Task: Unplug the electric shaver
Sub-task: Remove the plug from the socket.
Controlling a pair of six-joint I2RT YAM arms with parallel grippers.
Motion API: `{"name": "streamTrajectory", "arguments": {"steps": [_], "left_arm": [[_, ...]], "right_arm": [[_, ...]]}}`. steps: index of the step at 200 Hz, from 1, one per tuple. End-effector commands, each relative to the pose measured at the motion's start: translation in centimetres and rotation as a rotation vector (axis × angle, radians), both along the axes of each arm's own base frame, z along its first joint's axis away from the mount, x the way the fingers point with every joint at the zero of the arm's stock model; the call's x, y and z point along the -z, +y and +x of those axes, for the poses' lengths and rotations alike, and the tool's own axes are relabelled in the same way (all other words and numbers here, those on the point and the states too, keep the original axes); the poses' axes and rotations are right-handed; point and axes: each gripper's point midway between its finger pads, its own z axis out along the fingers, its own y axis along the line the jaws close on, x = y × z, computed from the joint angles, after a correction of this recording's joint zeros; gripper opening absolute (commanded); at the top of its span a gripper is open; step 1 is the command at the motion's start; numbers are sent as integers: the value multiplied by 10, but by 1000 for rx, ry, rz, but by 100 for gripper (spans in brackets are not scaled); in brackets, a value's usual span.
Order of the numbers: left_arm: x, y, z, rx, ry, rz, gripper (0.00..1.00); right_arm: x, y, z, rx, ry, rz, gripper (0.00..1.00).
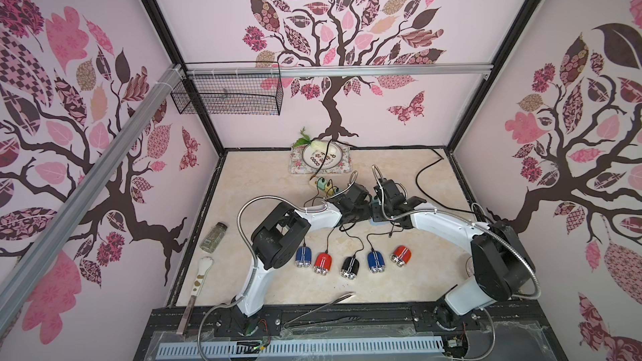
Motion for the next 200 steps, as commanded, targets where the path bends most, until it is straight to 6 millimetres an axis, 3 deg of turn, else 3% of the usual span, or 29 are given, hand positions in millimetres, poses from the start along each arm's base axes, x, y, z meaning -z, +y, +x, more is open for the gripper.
{"name": "streamTrajectory", "arguments": {"steps": [1, 74, 200], "left_arm": [[4, 3, 8, -27, 7, -12, 31], [9, 1, 9, -18, 22, -12, 31], [27, 7, 0, -13, 71, 29, 29]], "right_arm": [[-4, 7, 7, -20, -11, 5, 41], [9, 3, 8, -12, 29, -17, 40], [-8, -7, 12, 29, -33, -6, 29]]}}
